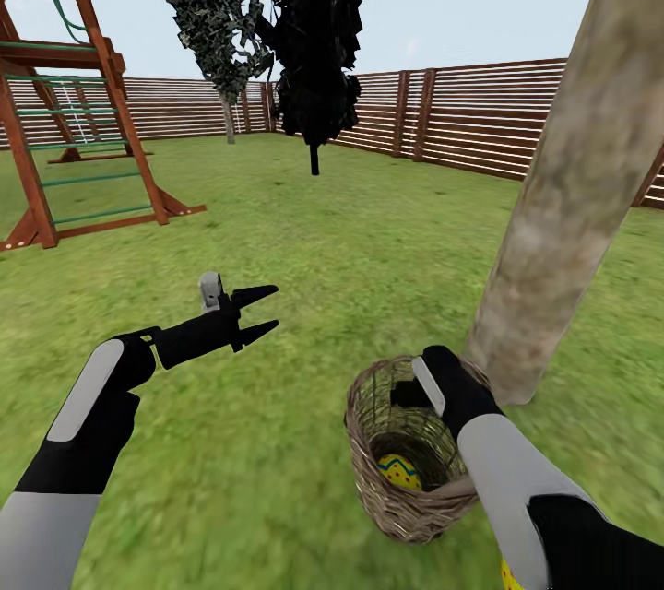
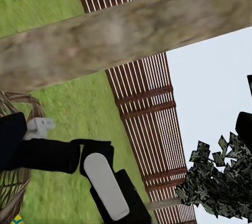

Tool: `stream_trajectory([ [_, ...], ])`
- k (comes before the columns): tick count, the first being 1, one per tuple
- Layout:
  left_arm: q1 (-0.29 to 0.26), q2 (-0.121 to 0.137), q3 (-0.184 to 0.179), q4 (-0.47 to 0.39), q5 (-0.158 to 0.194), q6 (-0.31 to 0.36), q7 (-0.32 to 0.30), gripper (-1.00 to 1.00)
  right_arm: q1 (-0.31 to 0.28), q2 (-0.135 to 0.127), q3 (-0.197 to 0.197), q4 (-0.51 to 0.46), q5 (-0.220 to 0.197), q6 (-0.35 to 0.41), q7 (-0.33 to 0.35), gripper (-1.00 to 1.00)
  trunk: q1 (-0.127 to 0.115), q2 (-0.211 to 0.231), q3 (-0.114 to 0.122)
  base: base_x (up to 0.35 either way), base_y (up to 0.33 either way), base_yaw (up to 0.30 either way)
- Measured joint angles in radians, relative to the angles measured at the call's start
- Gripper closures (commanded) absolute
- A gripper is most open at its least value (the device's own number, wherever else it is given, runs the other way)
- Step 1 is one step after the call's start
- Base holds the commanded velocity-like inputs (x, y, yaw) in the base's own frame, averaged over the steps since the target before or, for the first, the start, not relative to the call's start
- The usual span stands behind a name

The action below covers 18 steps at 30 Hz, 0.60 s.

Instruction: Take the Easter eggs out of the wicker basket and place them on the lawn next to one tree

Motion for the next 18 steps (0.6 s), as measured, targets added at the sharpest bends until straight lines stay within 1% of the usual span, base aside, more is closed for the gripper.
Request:
stream_trajectory([
  [3, 0.000, 0.000, 0.000, 0.000, 0.000, 0.000, 0.000, -1.00, -0.008, 0.000, 0.000, 0.002, 0.007, -0.002, -0.007, -1.00, 0.000, 0.000, 0.000, 0.000, 0.000, 0.000],
  [5, 0.000, 0.000, 0.000, 0.000, 0.000, 0.000, 0.000, -1.00, -0.012, -0.005, 0.000, 0.001, 0.011, -0.003, -0.011, -1.00, 0.000, 0.000, 0.000, 0.000, 0.000, 0.000],
  [9, 0.000, 0.000, 0.000, 0.000, 0.000, 0.000, 0.000, -1.00, -0.016, -0.010, 0.000, -0.002, 0.010, -0.007, -0.012, -1.00, 0.000, 0.000, 0.000, 0.000, 0.000, 0.000],
  [18, 0.000, -0.001, 0.000, 0.000, 0.000, 0.000, 0.000, -1.00, -0.016, -0.008, -0.004, 0.010, 0.001, -0.019, -0.010, -1.00, 0.000, 0.000, 0.000, 0.000, 0.000, 0.000],
])
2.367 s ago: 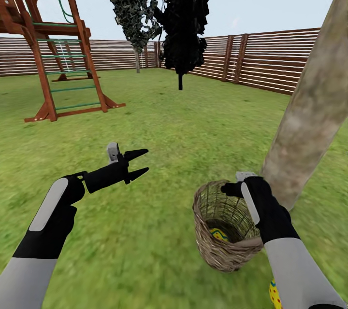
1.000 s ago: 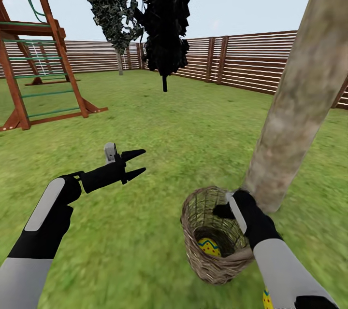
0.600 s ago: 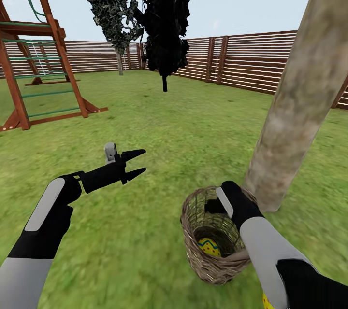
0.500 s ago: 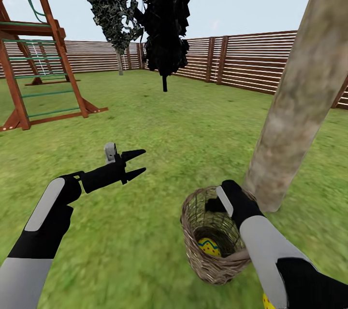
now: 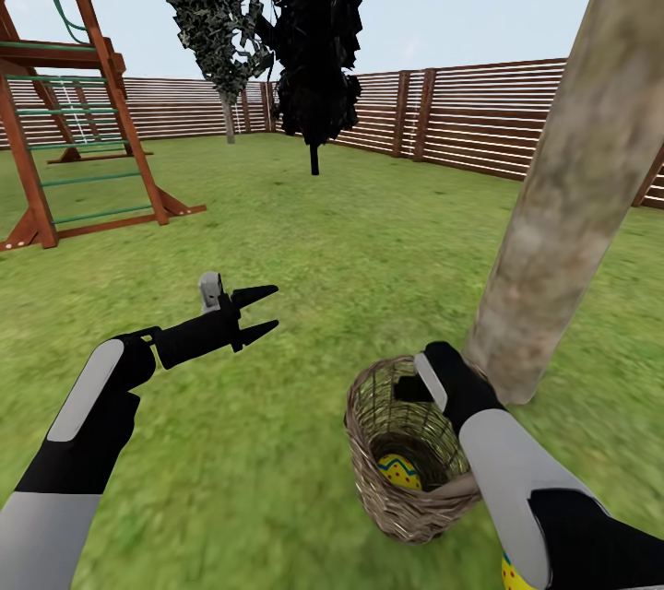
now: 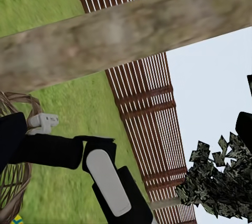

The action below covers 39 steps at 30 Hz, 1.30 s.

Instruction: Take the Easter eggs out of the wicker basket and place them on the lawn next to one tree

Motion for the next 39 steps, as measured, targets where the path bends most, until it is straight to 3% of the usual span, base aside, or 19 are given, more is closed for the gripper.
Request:
stream_trajectory([
  [16, 0.000, -0.004, -0.002, 0.000, -0.001, 0.000, 0.000, -1.00, -0.011, 0.005, 0.003, 0.097, 0.002, -0.064, -0.013, -1.00, 0.000, 0.000, 0.000, 0.000, 0.000, 0.000],
  [25, 0.000, -0.004, -0.005, -0.002, -0.001, 0.000, 0.000, -1.00, -0.083, -0.002, 0.003, 0.196, 0.004, -0.170, -0.037, -1.00, 0.000, 0.000, 0.000, 0.000, 0.000, 0.000],
  [39, 0.000, -0.004, -0.003, -0.002, -0.002, 0.000, 0.000, -1.00, -0.092, -0.002, 0.002, 0.204, -0.003, -0.175, -0.037, -1.00, 0.006, -0.003, -0.054, 0.000, 0.000, 0.000],
])
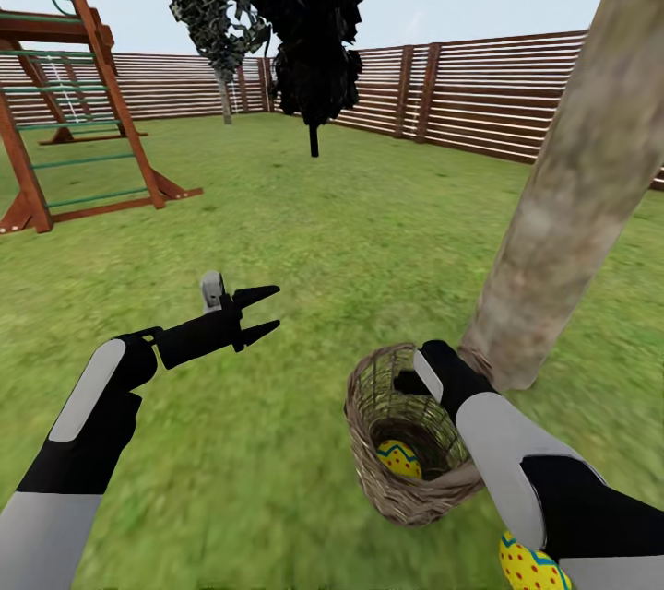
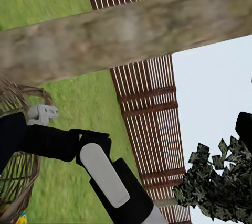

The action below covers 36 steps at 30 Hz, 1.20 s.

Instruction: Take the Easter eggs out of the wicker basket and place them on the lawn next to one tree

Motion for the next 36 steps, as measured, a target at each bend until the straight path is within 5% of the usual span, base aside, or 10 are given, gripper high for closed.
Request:
stream_trajectory([
  [36, 0.000, 0.002, 0.001, 0.000, 0.000, 0.000, 0.000, -1.00, -0.004, 0.005, 0.000, -0.004, -0.002, 0.002, 0.000, -1.00, 0.016, -0.008, -0.139, 0.000, 0.000, 0.000],
])
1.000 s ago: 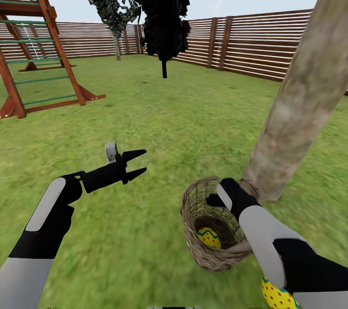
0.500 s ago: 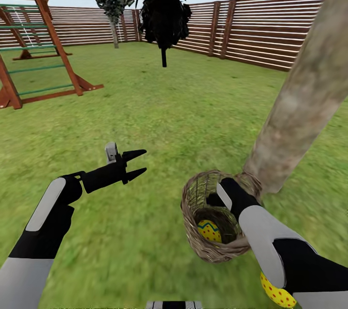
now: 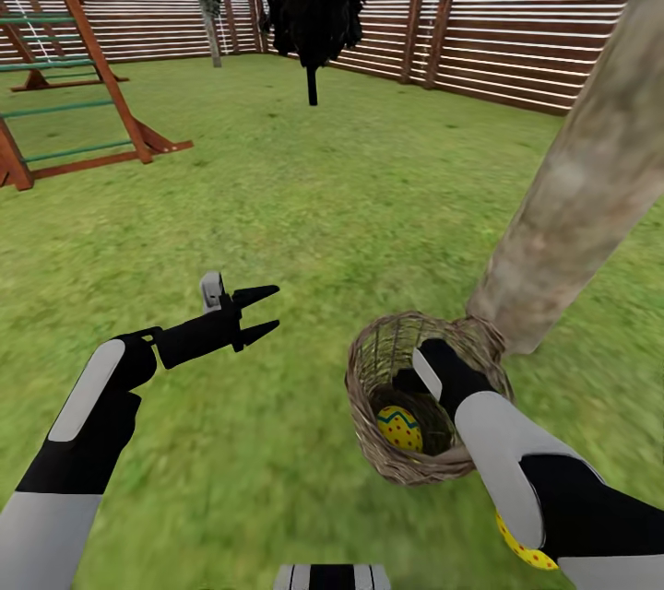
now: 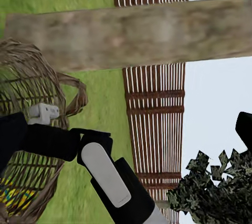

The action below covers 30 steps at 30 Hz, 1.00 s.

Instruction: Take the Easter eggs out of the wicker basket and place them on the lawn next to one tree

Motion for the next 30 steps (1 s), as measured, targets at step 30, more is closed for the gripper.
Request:
stream_trajectory([
  [30, 0.062, -0.003, 0.050, 0.010, 0.000, -0.016, -0.003, -1.00, -0.035, 0.007, -0.023, -0.012, -0.011, -0.046, -0.009, -1.00, 0.009, -0.005, -0.074, 0.000, 0.000, 0.000],
])
